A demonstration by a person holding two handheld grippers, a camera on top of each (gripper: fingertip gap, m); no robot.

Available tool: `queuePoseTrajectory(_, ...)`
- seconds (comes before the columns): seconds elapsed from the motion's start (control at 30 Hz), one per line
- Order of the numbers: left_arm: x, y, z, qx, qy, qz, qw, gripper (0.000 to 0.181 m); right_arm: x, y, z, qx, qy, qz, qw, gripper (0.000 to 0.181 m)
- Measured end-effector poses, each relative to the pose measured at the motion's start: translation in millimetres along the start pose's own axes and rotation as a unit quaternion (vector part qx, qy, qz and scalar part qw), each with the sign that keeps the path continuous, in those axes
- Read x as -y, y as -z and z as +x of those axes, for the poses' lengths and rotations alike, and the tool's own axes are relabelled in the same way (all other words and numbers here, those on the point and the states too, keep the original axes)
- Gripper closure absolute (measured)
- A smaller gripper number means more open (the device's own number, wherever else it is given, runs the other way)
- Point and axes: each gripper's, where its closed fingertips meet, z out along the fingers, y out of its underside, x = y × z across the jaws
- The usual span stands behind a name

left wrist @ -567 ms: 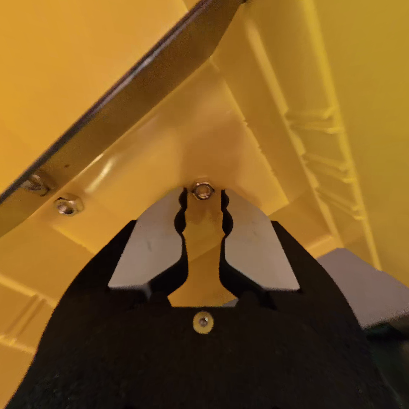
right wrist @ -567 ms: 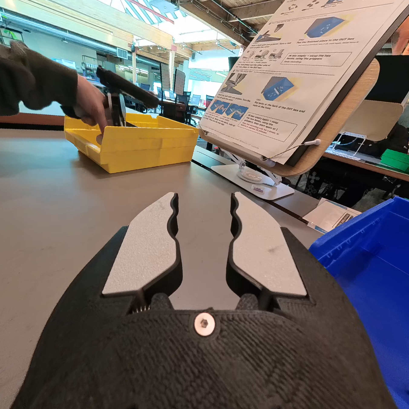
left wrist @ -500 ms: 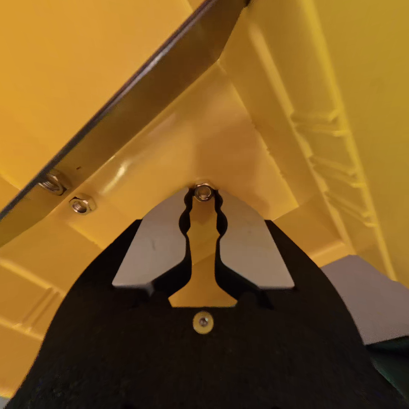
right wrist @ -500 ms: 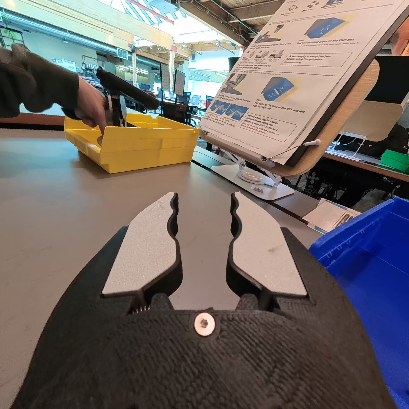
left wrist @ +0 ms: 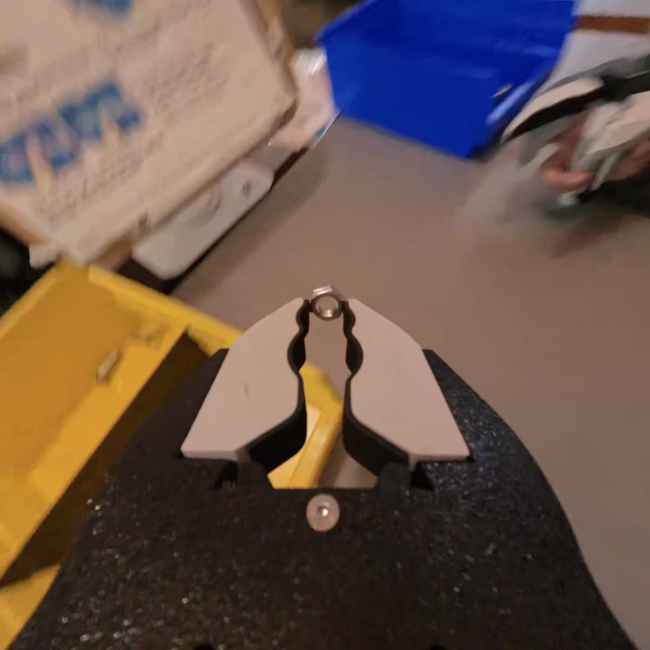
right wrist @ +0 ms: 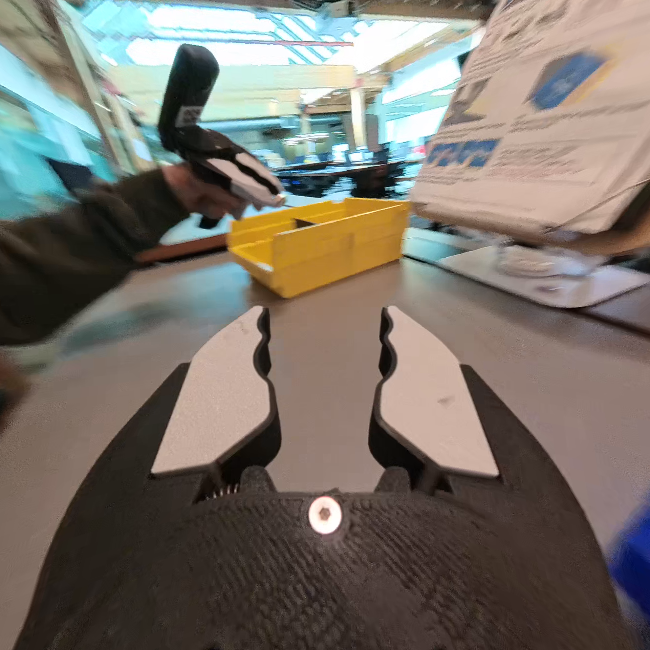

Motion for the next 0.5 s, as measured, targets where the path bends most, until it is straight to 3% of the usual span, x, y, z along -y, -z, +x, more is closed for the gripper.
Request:
queuePoseTrajectory(0.13,42.9,-13.4,90.5,-0.053,-0.148,0.094,0.983,0.163,5.3,-15.9,-51.3,0.157,-0.189,0.041,0.968,0.125)
queuePoseTrajectory(0.27,58.3,-36.5,158.6,-0.104,-0.219,0.127,0.962,0.164,4.9,-22.8,-78.0,0.229,-0.287,0.053,0.929,0.136)
queuePoseTrajectory(0.5,66.8,-60.6,197.6,-0.132,-0.263,0.132,0.947,0.164,13.9,-17.3,-93.2,0.29,-0.339,0.073,0.892,0.15)
